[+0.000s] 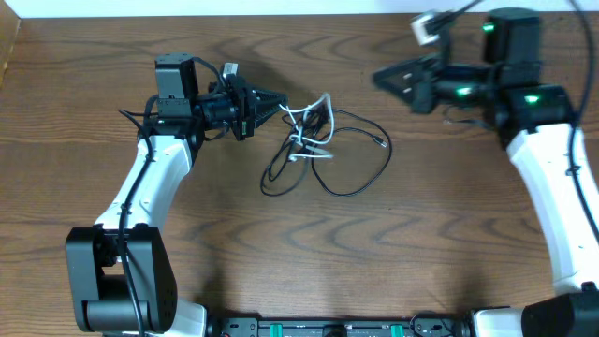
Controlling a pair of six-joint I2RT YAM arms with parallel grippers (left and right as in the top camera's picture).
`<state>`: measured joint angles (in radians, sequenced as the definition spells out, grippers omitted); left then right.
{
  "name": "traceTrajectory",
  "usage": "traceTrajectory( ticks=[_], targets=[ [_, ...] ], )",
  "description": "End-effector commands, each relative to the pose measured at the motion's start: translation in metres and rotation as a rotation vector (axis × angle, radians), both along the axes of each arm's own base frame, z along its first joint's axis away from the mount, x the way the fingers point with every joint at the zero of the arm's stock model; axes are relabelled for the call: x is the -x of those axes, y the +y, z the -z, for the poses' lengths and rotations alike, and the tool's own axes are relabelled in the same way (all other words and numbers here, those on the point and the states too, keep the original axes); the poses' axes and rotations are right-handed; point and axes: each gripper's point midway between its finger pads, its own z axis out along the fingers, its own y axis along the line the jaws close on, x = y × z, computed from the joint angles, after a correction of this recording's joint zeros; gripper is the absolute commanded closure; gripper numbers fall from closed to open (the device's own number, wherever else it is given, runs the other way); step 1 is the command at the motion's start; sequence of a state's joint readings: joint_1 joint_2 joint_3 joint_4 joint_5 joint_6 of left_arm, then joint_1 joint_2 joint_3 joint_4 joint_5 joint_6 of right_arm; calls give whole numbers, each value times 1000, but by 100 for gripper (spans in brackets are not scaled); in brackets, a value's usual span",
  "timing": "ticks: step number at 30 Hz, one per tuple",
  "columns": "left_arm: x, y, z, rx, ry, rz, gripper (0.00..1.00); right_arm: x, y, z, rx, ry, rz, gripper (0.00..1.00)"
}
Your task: Untangle cables
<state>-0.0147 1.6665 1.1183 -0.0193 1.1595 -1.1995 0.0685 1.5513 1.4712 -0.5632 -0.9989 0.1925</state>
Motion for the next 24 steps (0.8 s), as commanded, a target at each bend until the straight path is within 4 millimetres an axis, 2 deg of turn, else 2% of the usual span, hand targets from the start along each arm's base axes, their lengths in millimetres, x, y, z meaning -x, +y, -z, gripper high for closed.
traceTrajectory(
  ticks=[1, 2, 4, 5, 6, 7, 8, 12, 16, 20, 24],
  targets=[
    [-4, 4, 3, -46, -73, -5, 92, -14, -43, -10, -71, 91, 135, 99],
    [-4, 4, 3, -46, -73, -5, 92, -17, -58, -8, -68, 100, 173, 99],
    [-6, 5, 4, -54, -73, -15, 92, -10, -65, 5, -24, 110, 168, 98],
    [-7, 7, 5, -62, -72, -25, 92, -6, -63, 17, 11, 152, 180, 93],
    [-8, 7, 6, -64, -71, -28, 92, -5, -61, 26, 40, 179, 191, 74],
    [-8, 7, 6, -63, -68, -29, 92, -4, -59, 31, 56, 193, 198, 67],
    [-8, 7, 6, -60, -61, -31, 92, 0, -52, 44, 97, 227, 201, 57],
    [-7, 6, 5, -58, -61, -28, 92, 19, -12, 86, 189, 285, 131, 56],
    [-7, 6, 5, -58, -61, -27, 92, 44, 19, 121, 263, 327, 54, 49],
    [-7, 6, 5, -58, -61, -27, 92, 63, 44, 140, 344, 246, -57, 48],
    [-7, 6, 5, -58, -61, -27, 92, 66, 63, 181, 548, 136, -24, 42]
  ],
)
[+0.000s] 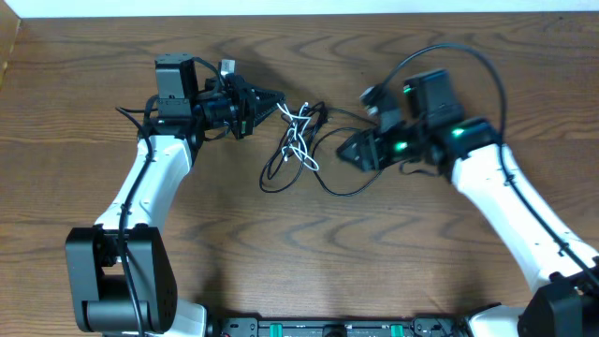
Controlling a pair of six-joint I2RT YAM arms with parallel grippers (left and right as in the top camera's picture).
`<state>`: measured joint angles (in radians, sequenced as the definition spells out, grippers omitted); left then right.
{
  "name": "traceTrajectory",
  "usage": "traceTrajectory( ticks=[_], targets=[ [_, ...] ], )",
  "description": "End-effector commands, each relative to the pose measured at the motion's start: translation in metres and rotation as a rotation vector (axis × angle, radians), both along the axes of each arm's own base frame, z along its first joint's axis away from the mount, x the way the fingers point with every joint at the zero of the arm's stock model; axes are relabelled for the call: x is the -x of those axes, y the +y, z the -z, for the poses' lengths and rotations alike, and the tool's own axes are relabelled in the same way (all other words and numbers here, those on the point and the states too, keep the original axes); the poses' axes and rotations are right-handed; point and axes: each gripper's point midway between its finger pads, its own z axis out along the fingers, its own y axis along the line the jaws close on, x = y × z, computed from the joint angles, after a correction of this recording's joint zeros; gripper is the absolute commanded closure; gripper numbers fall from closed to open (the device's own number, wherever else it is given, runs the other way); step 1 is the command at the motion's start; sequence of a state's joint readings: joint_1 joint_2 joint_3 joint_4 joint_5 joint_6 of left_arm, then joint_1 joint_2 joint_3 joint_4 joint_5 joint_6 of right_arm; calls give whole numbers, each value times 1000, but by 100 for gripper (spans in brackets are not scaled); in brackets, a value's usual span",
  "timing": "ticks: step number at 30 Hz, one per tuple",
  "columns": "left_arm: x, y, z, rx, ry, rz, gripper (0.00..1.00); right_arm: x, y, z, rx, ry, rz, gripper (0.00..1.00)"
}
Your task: Untangle cables
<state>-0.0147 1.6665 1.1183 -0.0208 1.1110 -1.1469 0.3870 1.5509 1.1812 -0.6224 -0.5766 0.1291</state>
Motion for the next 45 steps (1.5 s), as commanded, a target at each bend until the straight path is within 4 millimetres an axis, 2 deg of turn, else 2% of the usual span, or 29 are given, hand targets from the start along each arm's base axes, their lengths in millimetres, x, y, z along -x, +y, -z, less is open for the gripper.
traceTrajectory(
  ticks=[1, 4, 8, 11, 13, 16, 17, 19, 21, 24, 25, 26, 29, 31, 34, 38, 42, 45],
  targets=[
    [-1, 2, 1, -9, -15, -3, 92, 2, 11, 31, 146, -99, -21, 41],
    [-1, 2, 1, -9, -15, -4, 92, 9, 34, 42, 123, -154, -74, 42],
    [-1, 2, 1, -9, -15, -3, 92, 2, 48, 64, 174, -238, -65, 42],
    [-1, 2, 1, -9, -13, -3, 92, -7, 50, 78, 212, -260, -47, 44],
    [-1, 2, 1, -9, -13, -3, 92, -11, 52, 90, 221, -252, -45, 56],
    [-1, 2, 1, -9, -13, -3, 92, -11, 52, 99, 231, -236, -48, 93],
    [-1, 2, 1, -9, -13, -3, 92, -12, 52, 99, 230, -239, -47, 98],
    [-1, 2, 1, -9, -13, -3, 92, -12, 54, 89, 206, -250, -50, 99],
    [-1, 3, 1, -10, -13, -4, 92, -10, 58, 61, 138, -280, -64, 99],
    [-1, 3, 1, -9, -13, -4, 92, -14, 48, 2, 54, -386, -23, 99],
    [-1, 2, 1, -9, -13, -3, 92, -16, 44, -11, 39, -412, -8, 99],
    [0, 2, 0, -5, -12, 2, 92, -18, 34, -37, 2, -447, 38, 99],
    [0, 2, 1, -5, -12, 2, 92, -15, 11, -67, -33, -465, 111, 99],
    [0, 2, 1, -5, -12, 2, 92, -12, -2, -70, -19, -453, 133, 99],
    [0, 2, 1, -5, -12, 2, 92, -8, -17, -57, 15, -372, 173, 99],
    [0, 2, 1, -5, -12, 1, 92, -2, -37, -10, 115, -163, 279, 99],
    [0, 2, 1, -5, -12, 1, 93, 5, -34, 17, 120, -19, 308, 99],
    [0, 2, 1, -5, -12, 1, 92, 16, -17, 33, 78, 74, 234, 98]
  ],
)
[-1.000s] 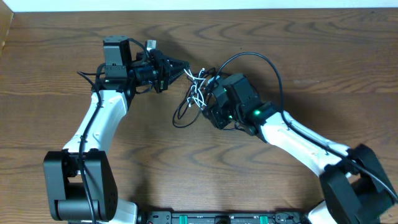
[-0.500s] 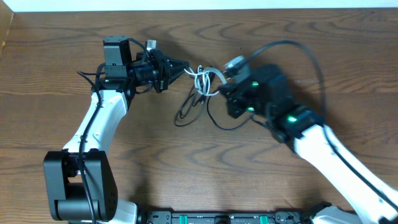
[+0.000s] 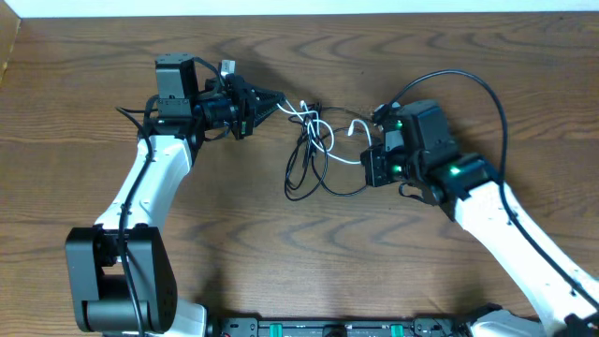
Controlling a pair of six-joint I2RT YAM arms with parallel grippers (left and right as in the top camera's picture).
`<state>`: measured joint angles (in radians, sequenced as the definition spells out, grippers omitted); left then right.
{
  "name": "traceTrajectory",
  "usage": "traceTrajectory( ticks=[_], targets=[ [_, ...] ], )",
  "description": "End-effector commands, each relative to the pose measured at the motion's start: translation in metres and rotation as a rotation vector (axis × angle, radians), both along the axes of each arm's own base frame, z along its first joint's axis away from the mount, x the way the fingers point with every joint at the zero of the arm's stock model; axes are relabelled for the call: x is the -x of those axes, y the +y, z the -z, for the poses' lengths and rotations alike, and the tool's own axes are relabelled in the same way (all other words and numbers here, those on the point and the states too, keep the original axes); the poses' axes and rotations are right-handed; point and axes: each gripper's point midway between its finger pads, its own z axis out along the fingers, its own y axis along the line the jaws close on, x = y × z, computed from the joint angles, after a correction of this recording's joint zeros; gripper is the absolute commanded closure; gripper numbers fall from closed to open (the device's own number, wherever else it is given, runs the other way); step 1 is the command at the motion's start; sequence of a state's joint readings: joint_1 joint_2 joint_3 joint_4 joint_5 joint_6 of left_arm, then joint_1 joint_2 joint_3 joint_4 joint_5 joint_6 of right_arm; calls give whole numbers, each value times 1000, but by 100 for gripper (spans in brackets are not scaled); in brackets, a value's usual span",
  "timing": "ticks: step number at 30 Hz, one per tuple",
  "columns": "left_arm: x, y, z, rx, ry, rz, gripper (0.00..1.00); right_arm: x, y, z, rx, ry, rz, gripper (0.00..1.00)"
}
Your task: Untangle cables
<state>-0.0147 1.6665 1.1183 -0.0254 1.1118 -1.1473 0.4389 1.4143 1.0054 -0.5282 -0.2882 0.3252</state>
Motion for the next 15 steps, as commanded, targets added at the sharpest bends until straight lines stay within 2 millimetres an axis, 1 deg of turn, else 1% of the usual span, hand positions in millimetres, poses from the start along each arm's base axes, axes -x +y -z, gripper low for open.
traceTrajectory(
  ticks=[1, 4, 6, 7, 8, 10, 12, 13, 14, 15],
  targets=[
    [-1, 2, 0, -6, -17, 1, 92, 11, 19, 14, -83, 116, -38, 98],
    [-1, 2, 0, -6, -18, 1, 92, 16, 33, 22, -117, 155, -83, 96],
    [-1, 2, 0, -6, -17, 1, 92, 17, 36, 28, -118, 175, -94, 85],
    [-1, 2, 0, -6, -18, 1, 92, 16, 35, 32, -102, 167, -107, 77],
    [-1, 2, 0, -6, -18, 1, 92, 15, 33, 34, -80, 150, -116, 73],
    [-1, 2, 0, -6, -18, 1, 92, 2, 17, 41, 15, 102, -58, 69],
    [-1, 2, 0, -6, -18, 1, 92, -4, 11, 41, 27, 86, -35, 67],
    [-1, 2, 0, -6, -17, 1, 92, -6, 13, 38, 5, 79, -48, 66],
    [-1, 2, 0, -6, -17, 1, 92, -6, 19, 33, -32, 60, -96, 66],
    [-1, 2, 0, -6, -17, 1, 92, -5, 33, 21, -104, 23, -186, 66]
  ],
)
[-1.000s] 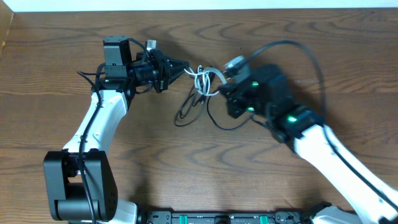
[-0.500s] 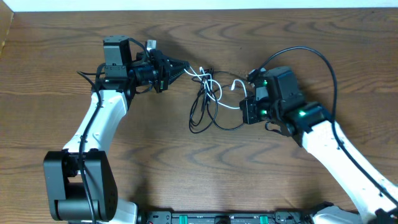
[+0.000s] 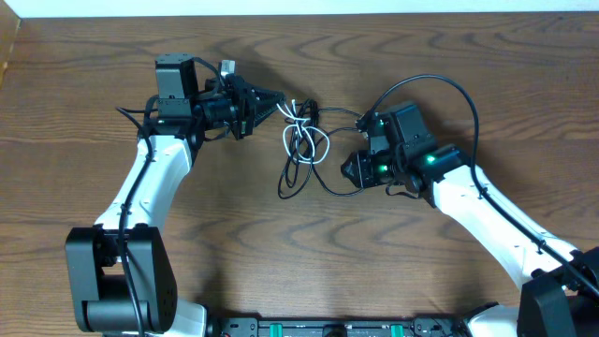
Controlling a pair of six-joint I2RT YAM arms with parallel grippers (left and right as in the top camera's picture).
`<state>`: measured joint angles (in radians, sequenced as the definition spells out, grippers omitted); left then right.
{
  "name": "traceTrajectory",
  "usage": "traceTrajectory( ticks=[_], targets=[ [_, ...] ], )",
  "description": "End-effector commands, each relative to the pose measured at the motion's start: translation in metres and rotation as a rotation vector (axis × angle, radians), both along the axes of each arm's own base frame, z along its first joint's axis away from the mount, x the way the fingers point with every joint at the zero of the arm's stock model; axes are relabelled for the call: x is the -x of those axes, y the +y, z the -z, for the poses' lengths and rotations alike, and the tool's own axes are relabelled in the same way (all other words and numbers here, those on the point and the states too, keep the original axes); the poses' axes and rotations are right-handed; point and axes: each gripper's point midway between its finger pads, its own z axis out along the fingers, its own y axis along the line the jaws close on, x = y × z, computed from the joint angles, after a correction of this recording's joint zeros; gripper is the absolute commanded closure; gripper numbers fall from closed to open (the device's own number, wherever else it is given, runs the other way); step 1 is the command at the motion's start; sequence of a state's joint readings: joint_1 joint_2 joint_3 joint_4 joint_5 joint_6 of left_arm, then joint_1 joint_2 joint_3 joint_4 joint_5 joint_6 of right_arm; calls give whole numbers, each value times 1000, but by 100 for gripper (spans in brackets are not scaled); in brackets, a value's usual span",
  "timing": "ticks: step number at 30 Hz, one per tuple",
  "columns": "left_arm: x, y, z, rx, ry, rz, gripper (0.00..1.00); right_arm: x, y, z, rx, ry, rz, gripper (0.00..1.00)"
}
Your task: Untangle cables
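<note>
A tangle of thin white cable (image 3: pixel 305 140) and black cable (image 3: pixel 292 176) lies mid-table in the overhead view. My left gripper (image 3: pixel 282 102) points right at the tangle's upper left and is shut on the white cable where it leaves the knot. My right gripper (image 3: pixel 345 169) points left, its tip at the right side of the black loop (image 3: pixel 335 190). Its fingers are dark against the cable, so their state does not show.
A thick black robot cable (image 3: pixel 440 84) arcs above the right arm's wrist. Bare wooden table (image 3: pixel 309 262) extends in front of the tangle, and the white wall edge runs along the back.
The right gripper has shifted a little left and turned. The tangle has slid left with it, and the white end that stuck out to the right is no longer visible.
The left gripper kept its hold at the tangle's upper left throughout. The right arm was first raised at the far right, then low beside the black loop. Later the tangle lay stretched rightward toward it, and now it has drawn back left.
</note>
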<state>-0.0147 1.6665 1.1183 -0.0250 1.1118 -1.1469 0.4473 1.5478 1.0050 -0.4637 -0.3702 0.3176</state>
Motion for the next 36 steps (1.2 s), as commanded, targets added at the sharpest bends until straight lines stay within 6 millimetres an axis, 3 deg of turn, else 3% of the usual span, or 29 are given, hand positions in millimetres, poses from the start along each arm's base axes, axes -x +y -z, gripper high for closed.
traceTrajectory(
  ticks=[1, 2, 8, 12, 16, 20, 22, 23, 29, 33, 36],
  targets=[
    [-1, 2, 0, -6, -17, 1, 92, -2, 24, -24, -141, -95, -174, 66],
    [-1, 2, 0, -6, -17, 1, 92, -4, 34, -35, -193, -146, -218, 67],
    [-1, 2, 0, -5, -17, 2, 92, -15, 54, -50, -205, -290, -274, 76],
    [-1, 2, 0, -5, -17, 1, 92, -27, 56, -38, -125, -336, -245, 75],
    [-1, 2, 0, -6, -17, 1, 92, -29, 76, -16, -135, -333, -282, 70],
    [-1, 2, 0, -6, -17, 2, 92, -38, 85, -17, -157, -381, -285, 73],
    [-1, 2, 0, -6, -17, 2, 92, -43, 87, -24, -173, -412, -281, 80],
    [-1, 2, 0, -6, -17, 2, 92, -44, 89, -27, -186, -419, -277, 96],
    [-1, 2, 0, -6, -17, 2, 92, -31, 97, -61, -358, -422, -361, 99],
    [-1, 2, 0, -6, -17, 2, 92, -23, 76, -113, -487, -466, -406, 99],
    [-1, 2, 0, -6, -17, 1, 92, -21, 63, -141, -514, -526, -409, 99]
  ],
)
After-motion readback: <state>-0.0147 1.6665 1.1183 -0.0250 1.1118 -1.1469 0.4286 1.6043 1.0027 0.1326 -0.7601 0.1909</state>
